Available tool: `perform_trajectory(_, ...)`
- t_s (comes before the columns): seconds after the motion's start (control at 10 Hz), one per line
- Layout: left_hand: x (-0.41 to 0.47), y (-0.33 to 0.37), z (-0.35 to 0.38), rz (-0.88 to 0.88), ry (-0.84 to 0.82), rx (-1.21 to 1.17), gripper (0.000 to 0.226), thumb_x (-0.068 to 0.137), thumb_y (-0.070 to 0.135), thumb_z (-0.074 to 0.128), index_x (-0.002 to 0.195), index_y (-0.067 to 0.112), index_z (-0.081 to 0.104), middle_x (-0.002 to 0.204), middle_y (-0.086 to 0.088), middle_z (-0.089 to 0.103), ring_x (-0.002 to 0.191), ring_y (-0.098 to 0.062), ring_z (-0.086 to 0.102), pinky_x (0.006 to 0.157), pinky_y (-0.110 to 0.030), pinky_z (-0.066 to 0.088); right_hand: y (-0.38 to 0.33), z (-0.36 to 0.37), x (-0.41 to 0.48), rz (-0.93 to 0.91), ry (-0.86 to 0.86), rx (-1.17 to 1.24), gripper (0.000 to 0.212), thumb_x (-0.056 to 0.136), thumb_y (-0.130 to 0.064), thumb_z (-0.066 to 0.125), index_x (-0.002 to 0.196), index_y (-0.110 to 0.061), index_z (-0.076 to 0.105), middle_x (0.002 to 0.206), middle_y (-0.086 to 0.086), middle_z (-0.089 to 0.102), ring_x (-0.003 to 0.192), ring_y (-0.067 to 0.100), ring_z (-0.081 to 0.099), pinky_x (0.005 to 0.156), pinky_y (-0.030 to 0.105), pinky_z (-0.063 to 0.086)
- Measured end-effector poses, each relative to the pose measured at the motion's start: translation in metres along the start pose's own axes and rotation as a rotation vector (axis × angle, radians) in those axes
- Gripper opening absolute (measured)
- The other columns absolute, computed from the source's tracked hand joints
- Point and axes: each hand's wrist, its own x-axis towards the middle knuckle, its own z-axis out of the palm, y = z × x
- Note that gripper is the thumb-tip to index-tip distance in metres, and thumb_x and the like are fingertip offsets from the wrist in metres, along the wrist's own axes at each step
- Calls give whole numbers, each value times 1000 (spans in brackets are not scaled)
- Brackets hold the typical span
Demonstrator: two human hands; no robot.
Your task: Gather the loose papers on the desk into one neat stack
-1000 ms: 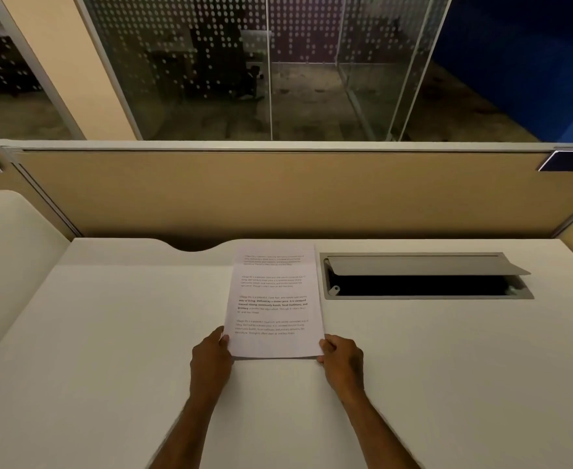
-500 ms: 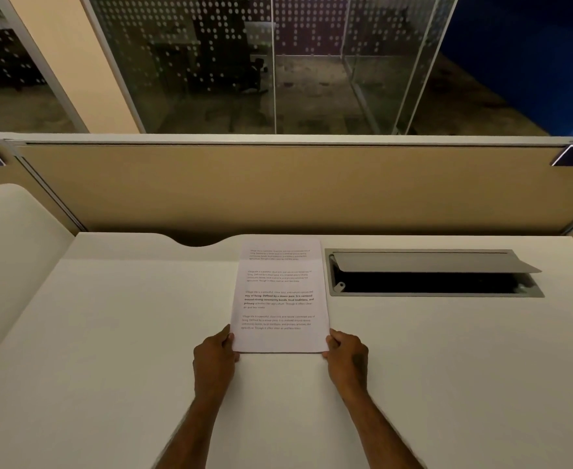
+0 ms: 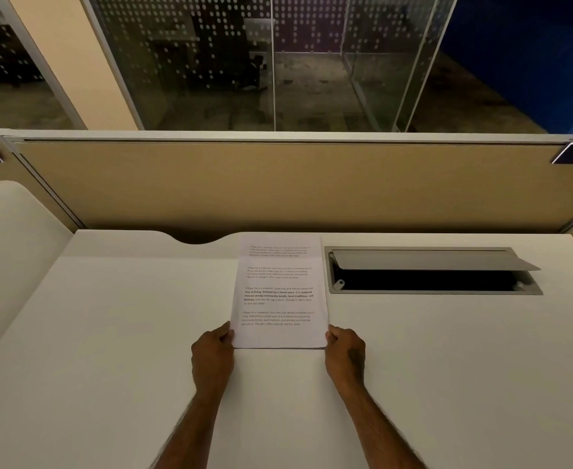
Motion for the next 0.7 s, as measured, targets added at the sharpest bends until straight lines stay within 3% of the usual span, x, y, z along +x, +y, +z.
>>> perform_trajectory(0.1, -2, 1, 0, -58, 41, -64, 31, 99, 20, 58, 126, 14, 71, 117, -14, 77, 109, -36, 68, 98, -42, 52, 0, 0, 0, 2, -5, -5, 25, 101, -7, 51, 101, 8, 71, 105, 17, 72, 94, 25, 69, 80, 23, 55)
perform_trajectory(0.3, -2, -2, -1, -56, 48, -53, 29, 100, 22, 59, 124, 13, 73, 118, -14, 76, 110, -36, 67, 99, -44, 51, -4, -1, -2, 25, -11, -3, 28, 100, -9, 53, 119, 6, 68, 117, 18, 71, 105, 27, 69, 90, 29, 57)
perform_trajectory(0.5, -4, -2, -4, -112, 51, -121, 32, 97, 25, 64, 126, 12, 71, 125, -16, 72, 118, -36, 64, 106, -44, 46, -9, -3, -7, 131, -2, 91, 32, 101, -16, 54, 124, 5, 62, 124, 19, 66, 111, 29, 65, 85, 25, 51)
perform_trajectory(0.6, -8, -8, -12, -105, 58, -161, 36, 97, 27, 66, 129, 10, 69, 121, -18, 72, 117, -36, 64, 106, -45, 45, -7, -10, -14, 106, 3, -3, 43, 103, -30, 49, 137, -5, 55, 136, 16, 59, 123, 31, 59, 98, 38, 51)
perform_trajectory(0.7, -23, -9, -23, -61, 104, -126, 39, 97, 27, 65, 133, 11, 65, 119, -16, 68, 112, -34, 64, 97, -42, 46, -8, -20, -31, 31, 16, -87, 45, 102, -36, 47, 140, -11, 53, 139, 13, 55, 124, 30, 58, 100, 40, 52)
